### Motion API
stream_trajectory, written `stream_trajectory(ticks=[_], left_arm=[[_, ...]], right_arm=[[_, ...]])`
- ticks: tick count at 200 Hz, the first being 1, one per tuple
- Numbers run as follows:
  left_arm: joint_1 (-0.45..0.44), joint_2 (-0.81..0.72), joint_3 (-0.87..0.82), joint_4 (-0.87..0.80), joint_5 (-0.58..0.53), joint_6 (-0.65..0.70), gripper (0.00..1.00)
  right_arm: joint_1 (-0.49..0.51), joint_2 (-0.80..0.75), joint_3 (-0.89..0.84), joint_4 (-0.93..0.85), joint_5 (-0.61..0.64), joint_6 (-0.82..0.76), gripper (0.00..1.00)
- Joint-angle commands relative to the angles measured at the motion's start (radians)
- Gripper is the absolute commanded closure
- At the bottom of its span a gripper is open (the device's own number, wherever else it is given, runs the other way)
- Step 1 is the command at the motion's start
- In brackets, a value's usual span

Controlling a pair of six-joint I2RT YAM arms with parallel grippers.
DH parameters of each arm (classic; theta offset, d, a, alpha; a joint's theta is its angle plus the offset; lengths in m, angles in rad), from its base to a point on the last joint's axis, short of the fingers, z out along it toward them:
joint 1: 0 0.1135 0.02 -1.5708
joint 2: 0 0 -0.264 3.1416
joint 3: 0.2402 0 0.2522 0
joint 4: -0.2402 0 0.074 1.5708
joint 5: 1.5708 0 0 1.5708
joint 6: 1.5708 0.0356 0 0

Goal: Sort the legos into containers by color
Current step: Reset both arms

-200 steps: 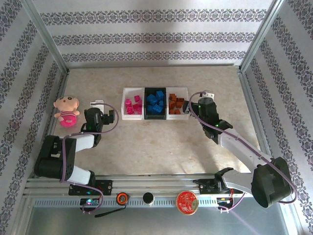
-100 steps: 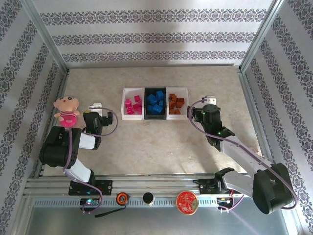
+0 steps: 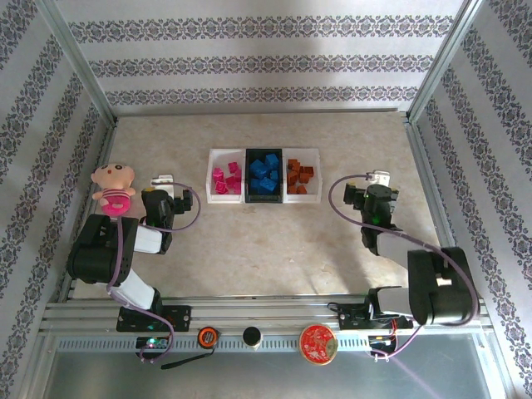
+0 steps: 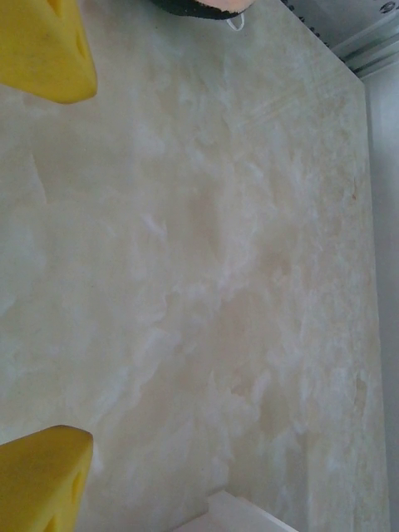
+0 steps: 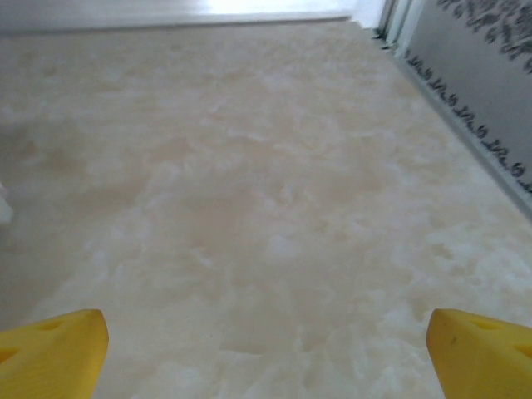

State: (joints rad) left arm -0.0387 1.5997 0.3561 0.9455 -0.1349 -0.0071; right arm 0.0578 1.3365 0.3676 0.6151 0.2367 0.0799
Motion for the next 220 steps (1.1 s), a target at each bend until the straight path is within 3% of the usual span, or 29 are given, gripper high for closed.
stream_trajectory(ticks=[1,24,40,54,220], left_arm=[[0.011,-0.004,0.014,0.045,0.006,-0.006,0.0],[0.011,-0.004,0.014,0.045,0.006,-0.007,0.0],[0.012,-0.004,0.014,0.044,0.007,-0.007,0.0],[0.013,-0.004,0.014,0.044,0.007,-0.007,0.0],[0.013,-0.004,0.014,0.042,0.007,-0.007,0.0]], right_arm=[[-0.006,0.043,-0.01,0.217,-0.112,-0.066,0.02],[0.003,0.226,-0.053,0.493,-0.131,-0.085,0.02],[-0.009,0.167,0.015,0.271,-0.13,-0.062,0.02],[-0.041,0.202,0.0,0.363,-0.165,-0.036,0.02],[-0.033,0.191,0.008,0.327,-0.151,-0.042,0.02]])
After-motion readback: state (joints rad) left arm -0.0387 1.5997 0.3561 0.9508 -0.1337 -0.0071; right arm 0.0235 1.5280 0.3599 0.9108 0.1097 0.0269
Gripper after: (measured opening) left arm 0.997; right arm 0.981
